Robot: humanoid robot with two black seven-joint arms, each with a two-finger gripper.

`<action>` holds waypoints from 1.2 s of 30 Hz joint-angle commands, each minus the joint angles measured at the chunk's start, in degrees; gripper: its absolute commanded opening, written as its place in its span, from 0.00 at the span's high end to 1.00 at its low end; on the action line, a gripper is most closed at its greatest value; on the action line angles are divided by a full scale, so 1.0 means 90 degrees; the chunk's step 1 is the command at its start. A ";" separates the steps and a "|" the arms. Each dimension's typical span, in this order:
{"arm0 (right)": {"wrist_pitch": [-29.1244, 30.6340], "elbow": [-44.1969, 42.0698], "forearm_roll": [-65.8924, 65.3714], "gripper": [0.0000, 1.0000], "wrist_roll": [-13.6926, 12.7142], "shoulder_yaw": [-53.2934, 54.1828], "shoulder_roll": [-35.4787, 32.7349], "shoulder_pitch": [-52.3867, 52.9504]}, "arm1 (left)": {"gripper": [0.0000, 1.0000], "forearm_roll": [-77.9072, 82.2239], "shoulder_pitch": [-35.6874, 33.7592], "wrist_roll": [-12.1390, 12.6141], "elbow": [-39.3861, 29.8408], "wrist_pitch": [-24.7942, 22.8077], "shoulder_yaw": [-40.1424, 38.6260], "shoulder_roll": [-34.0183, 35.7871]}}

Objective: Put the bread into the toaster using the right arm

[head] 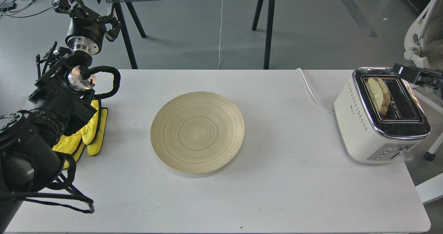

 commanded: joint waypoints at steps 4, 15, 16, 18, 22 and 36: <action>-0.0029 -0.0240 0.2327 0.03 -0.0056 0.1320 0.0585 -0.0018 | 0.00 0.0000 0.0000 0.0000 0.0000 0.0000 0.0004 0.0000; 0.0078 -0.2152 0.6665 0.01 0.0188 0.2766 0.2890 -0.0018 | 0.00 0.0000 0.0000 0.0000 0.0000 0.0000 -0.0006 0.0000; 0.0117 -0.2406 0.6967 0.01 0.0178 0.2854 0.3124 -0.0018 | 0.00 0.0000 0.0000 0.0000 0.0000 0.0000 0.0004 0.0010; 0.0262 -0.2875 0.7476 0.01 0.0149 0.2962 0.3515 -0.0018 | 0.00 0.0000 0.0000 0.0000 0.0000 0.0000 0.0004 0.0010; 0.0702 -0.3647 0.8171 0.02 0.0139 0.3167 0.4131 -0.0115 | 0.00 0.0000 0.0000 0.0000 0.0000 0.0000 0.0004 0.0010; 0.1162 -0.5387 0.8269 0.01 0.0120 0.4935 0.5919 -0.0575 | 0.00 0.0000 0.0000 0.0000 0.0000 0.0000 0.0004 0.0020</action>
